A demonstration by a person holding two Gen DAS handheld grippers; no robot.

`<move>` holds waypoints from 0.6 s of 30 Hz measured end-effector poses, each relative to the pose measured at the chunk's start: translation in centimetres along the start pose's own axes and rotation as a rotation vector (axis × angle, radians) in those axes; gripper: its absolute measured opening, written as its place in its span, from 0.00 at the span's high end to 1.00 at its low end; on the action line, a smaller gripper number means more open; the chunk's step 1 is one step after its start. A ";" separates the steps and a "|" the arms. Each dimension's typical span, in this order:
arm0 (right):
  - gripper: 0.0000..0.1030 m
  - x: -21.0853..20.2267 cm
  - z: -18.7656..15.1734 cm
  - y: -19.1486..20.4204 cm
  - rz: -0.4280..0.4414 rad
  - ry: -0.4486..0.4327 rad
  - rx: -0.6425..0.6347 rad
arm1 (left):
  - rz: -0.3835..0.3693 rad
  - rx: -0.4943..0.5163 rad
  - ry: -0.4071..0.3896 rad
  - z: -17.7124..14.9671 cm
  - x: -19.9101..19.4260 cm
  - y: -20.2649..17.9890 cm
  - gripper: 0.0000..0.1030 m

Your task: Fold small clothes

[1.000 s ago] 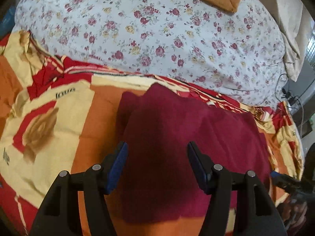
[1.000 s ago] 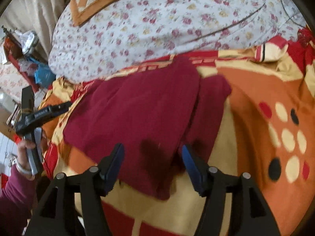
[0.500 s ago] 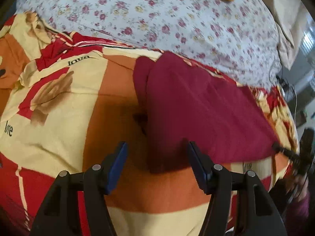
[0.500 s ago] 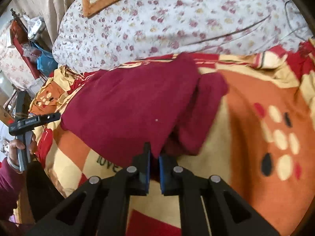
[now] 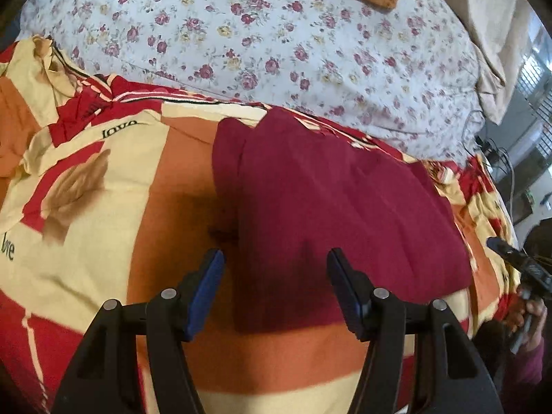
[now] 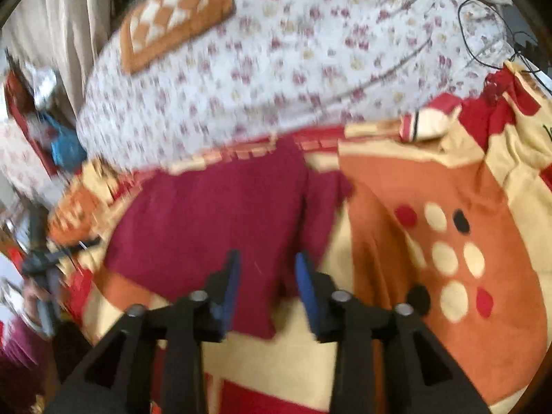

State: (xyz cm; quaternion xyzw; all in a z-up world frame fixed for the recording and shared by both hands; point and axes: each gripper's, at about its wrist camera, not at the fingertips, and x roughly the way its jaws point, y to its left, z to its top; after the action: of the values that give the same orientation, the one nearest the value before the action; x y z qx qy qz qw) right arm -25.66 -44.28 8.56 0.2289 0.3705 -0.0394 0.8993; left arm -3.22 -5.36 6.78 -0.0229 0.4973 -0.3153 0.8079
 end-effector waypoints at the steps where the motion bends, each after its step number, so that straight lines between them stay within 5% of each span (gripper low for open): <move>1: 0.61 0.5 0.7 0.4 0.003 -0.001 -0.001 | 0.001 -0.013 -0.001 0.4 0.6 -0.1 0.48; 8: 0.61 9.7 4.4 3.1 -0.036 0.074 -0.066 | 0.088 -0.058 0.013 1.1 4.5 -0.2 0.48; 18: 0.69 18.8 7.3 -0.1 -0.206 0.134 -0.033 | 0.118 0.005 -0.039 0.6 5.6 -0.5 0.48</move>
State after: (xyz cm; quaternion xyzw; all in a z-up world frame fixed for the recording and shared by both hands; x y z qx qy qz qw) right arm -7.39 -45.76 0.20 0.1772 0.4521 -0.1101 0.8672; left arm -1.28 -8.91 2.85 0.0025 0.4812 -0.2679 0.8347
